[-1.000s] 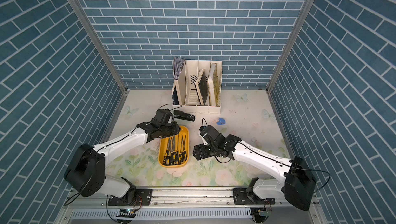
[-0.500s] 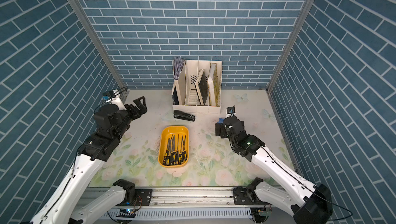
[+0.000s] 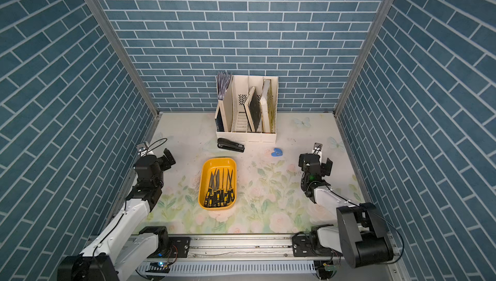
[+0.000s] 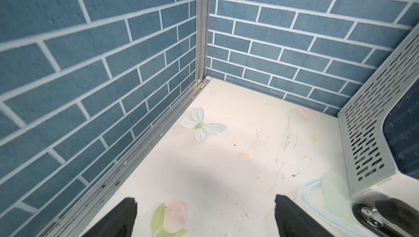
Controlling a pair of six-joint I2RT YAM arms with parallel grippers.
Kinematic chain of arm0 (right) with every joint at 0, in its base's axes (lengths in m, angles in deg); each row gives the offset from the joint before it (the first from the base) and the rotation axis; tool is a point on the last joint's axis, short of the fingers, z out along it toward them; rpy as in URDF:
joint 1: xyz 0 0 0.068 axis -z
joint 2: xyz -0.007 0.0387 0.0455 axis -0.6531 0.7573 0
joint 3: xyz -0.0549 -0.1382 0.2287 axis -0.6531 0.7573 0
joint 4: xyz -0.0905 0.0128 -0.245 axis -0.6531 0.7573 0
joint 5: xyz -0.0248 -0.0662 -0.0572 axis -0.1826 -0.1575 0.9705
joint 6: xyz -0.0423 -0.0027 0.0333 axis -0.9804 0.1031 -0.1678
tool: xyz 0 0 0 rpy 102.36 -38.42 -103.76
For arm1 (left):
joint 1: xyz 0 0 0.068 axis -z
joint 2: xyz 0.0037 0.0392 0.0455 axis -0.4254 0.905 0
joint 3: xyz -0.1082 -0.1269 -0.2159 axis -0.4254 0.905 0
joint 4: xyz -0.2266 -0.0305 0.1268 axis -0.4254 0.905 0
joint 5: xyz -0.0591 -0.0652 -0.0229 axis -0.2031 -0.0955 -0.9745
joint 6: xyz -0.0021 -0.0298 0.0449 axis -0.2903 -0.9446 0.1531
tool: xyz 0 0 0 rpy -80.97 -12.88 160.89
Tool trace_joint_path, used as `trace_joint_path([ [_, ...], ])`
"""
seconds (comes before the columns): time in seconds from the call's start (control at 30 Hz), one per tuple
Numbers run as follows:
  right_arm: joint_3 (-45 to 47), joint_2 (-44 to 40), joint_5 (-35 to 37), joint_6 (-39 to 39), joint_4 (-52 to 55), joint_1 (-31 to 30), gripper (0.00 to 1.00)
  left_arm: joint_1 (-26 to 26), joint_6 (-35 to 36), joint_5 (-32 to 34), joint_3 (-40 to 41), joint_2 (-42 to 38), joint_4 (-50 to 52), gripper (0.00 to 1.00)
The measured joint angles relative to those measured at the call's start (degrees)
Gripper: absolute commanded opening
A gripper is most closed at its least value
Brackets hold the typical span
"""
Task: Put the file tool into the storage box
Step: Reset both arms
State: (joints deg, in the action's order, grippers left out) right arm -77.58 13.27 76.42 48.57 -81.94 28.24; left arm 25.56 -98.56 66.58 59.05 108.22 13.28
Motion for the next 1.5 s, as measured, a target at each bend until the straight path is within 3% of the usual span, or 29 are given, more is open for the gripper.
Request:
trace_joint_path([
  [0.27,5.46,10.27,-3.13,-7.08,-25.05,2.32,1.0,-0.04,3.26,-6.12,4.42,15.13,-21.62,1.0],
  [0.53,5.33,12.0,-10.45,-8.15,-30.6,5.44,0.97,0.68,5.2,-7.52,8.28,23.26,-34.71,1.0],
  [0.73,6.99,11.91,-12.57,-8.24,-34.91,5.75,0.95,2.86,6.58,-2.84,10.29,29.92,-48.26,1.0],
  [0.93,8.15,13.53,-14.03,-8.26,-38.62,5.99,0.95,4.44,7.54,-0.52,10.38,32.65,-51.41,1.0],
  [1.03,8.15,13.86,-14.58,-8.17,-39.32,6.45,1.0,4.44,7.67,0.0,10.38,32.65,-52.28,1.0],
  [1.5,8.28,13.86,-15.32,-8.15,-40.7,7.04,1.0,4.42,7.82,0.37,10.38,32.65,-52.98,1.0],
])
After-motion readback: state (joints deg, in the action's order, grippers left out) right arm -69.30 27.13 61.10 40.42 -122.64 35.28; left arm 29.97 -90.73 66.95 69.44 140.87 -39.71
